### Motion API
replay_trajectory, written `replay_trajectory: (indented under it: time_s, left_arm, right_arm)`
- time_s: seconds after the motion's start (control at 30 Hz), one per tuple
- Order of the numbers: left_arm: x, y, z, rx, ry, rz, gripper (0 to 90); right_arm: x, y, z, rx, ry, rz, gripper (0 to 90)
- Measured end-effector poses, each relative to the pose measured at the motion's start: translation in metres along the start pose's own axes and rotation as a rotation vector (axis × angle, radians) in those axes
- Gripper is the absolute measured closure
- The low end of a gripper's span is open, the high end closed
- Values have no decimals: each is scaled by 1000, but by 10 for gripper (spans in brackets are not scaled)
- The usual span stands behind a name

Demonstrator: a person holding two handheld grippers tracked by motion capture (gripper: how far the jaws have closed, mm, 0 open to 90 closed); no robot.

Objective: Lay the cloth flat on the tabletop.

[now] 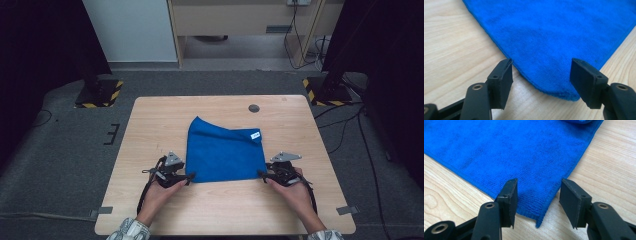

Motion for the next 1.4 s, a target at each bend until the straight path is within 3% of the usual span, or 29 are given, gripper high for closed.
replay_trajectory:
  time_s: [0.1,0.27,0.4,0.53,0.63,0.87,1.4]
  left_arm:
    - [3,-1,-2,0,-23,2,382]
    - [4,-4,-1,-10,-29,14,564]
    - [5,-7,2,-25,-39,10,654]
    - [4,-9,1,-28,-43,-4,819]
    - [4,-9,0,-24,-45,-8,885]
    - [4,-7,1,-33,-62,-26,900]
    - [10,8,22,4,-74,-75,900]
  right_arm:
    - [3,-1,-2,2,-12,22,608]
    - [2,-7,-3,-25,-8,47,809]
    - [2,-9,-4,-34,-10,55,863]
    - [1,-10,-4,-31,-11,63,873]
    - [1,-10,-4,-28,-11,66,875]
    - [2,-11,-3,-27,-17,67,878]
    - [18,-28,16,-50,-56,81,875]
Point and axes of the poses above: each handheld gripper's, and its own axes: z roughly backward along the jaws, x roughly out of its underside, y roughly to its right, the point moved 8 cm from there along -z, roughly forward along the jaws, and after that the axes turned 4 degrees about z, right-handed, at the moved point
